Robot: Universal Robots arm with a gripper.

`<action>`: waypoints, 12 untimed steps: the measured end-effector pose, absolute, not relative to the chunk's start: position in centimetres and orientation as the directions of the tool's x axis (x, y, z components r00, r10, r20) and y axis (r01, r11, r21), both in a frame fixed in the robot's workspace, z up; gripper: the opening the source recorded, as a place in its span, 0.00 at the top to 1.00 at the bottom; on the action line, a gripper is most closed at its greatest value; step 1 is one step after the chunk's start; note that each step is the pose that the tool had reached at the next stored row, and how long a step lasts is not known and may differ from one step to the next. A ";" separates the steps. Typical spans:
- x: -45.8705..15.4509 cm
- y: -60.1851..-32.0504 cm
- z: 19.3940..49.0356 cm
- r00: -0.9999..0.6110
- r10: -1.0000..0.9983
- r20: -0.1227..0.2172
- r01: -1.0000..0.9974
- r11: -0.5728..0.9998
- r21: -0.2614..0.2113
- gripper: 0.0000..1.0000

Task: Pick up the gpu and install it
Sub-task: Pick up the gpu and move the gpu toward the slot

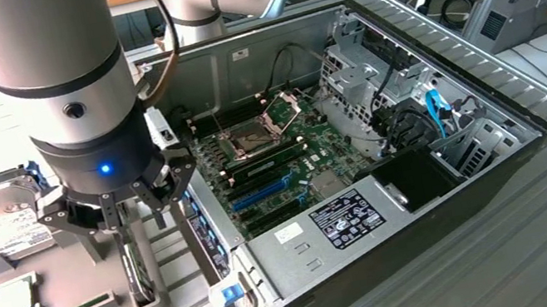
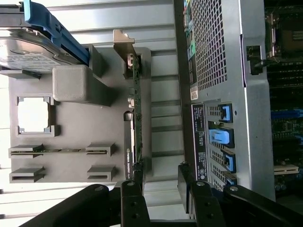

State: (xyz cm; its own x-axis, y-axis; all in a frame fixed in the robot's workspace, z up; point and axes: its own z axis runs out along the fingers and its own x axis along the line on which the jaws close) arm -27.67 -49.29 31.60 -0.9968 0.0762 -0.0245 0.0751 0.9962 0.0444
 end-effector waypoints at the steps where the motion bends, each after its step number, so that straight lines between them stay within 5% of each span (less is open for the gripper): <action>1: -27.7 -49.3 31.6 -0.997 0.076 -0.024 0.075 0.996 0.044 0.58; 12: -27.7 -49.3 31.1 -0.997 0.076 -0.024 0.075 0.996 0.044 0.58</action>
State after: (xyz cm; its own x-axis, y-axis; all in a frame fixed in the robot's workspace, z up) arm -27.67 -49.29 31.12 -0.9968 0.0762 -0.0244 0.0751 0.9962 0.0443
